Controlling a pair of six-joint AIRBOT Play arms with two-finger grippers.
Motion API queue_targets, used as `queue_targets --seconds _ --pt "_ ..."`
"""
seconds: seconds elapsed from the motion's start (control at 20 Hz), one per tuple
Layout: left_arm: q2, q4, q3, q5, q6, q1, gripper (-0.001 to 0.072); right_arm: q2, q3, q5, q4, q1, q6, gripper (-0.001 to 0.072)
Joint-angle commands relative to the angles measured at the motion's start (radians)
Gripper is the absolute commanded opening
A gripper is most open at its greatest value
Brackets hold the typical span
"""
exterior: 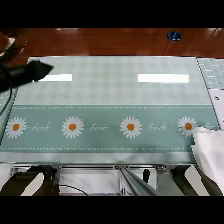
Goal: Fold the shirts.
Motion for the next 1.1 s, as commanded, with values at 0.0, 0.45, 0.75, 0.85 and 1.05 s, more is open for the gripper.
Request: queue_targets --seconds 0.0,0.45,0.75,0.85,1.05 --pt "-0.132 -0.006 0.303 -0.136 0.008 -0.048 0.0014 -0.101 0.108 -0.351 0.393 0.312 -0.032 0.0025" --pt "-0.226 0.625 0.070 -0.145 -0.264 -0.268 0.0014 -0.470 0.041 -0.386 -0.193 1.006 0.111 0.0024" --pt "-0.233 0.630 0.070 -0.133 -0.286 -0.252 0.0014 -0.477 0.042 -0.341 -0.174 1.005 0.127 0.0025" --pt "-0.233 0.630 0.070 -0.133 -0.286 -0.252 0.0014 -0.477 0.042 -0.341 -0.175 1.005 0.127 0.0025" --pt "-0.233 0.630 0.070 -0.133 -0.286 -0.252 0.0014 -0.477 0.042 -0.341 -0.175 1.005 0.127 0.0025"
